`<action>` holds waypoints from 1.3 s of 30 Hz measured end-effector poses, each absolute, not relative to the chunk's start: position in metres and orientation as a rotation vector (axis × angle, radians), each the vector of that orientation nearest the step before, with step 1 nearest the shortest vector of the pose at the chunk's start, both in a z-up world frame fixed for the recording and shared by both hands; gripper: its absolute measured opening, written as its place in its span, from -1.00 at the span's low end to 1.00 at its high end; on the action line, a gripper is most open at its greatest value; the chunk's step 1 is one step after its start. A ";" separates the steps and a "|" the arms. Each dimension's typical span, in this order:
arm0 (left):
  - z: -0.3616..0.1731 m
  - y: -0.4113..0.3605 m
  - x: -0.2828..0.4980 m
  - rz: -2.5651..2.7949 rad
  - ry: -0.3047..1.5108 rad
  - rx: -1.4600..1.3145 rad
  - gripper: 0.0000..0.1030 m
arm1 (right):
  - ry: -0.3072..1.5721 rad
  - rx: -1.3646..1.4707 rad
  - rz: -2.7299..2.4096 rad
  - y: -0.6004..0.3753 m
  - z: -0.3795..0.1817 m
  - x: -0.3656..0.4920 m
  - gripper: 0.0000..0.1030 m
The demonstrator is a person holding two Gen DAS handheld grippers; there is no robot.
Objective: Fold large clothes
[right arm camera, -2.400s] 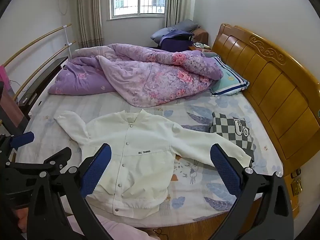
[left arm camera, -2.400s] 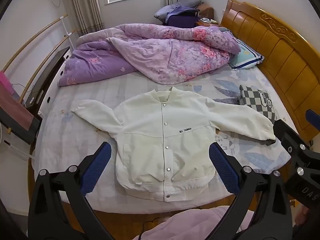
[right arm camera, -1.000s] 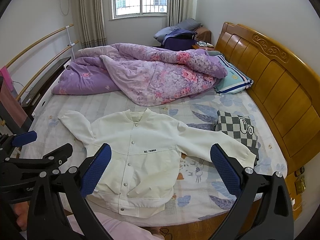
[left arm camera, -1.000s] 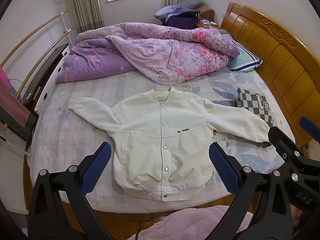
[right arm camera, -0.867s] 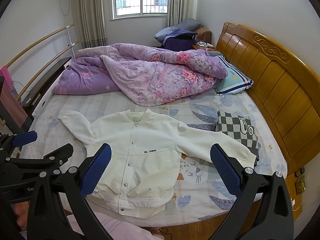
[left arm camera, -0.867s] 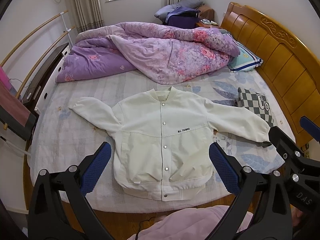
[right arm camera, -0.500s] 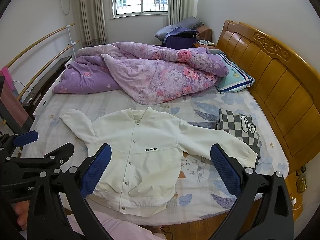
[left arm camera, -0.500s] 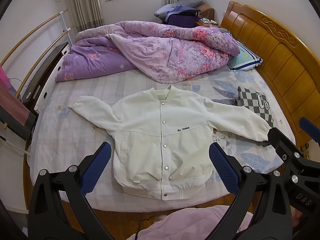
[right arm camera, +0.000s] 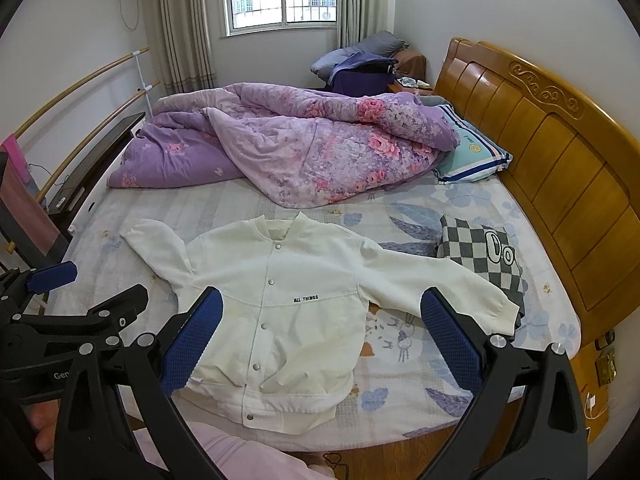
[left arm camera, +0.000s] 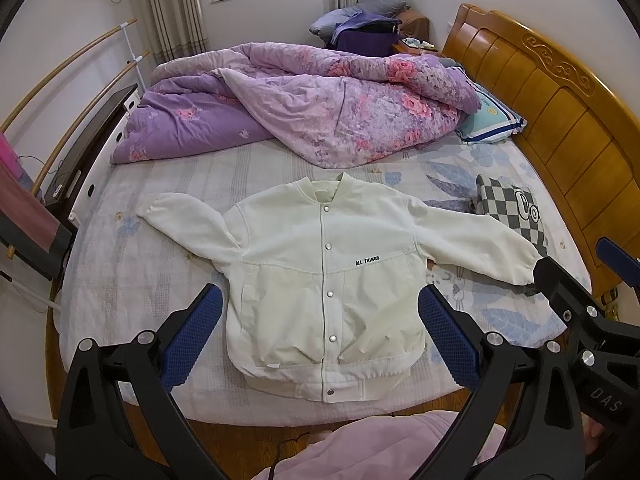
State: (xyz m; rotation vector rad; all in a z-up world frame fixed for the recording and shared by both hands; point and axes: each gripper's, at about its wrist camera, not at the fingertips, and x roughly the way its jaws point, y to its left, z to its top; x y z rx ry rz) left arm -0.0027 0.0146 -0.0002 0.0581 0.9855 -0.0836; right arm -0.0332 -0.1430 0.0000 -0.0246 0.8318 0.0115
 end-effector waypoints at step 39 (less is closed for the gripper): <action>-0.003 0.042 -0.016 0.118 1.009 -0.089 0.91 | 0.828 -0.064 0.426 -0.130 -0.015 -0.009 0.86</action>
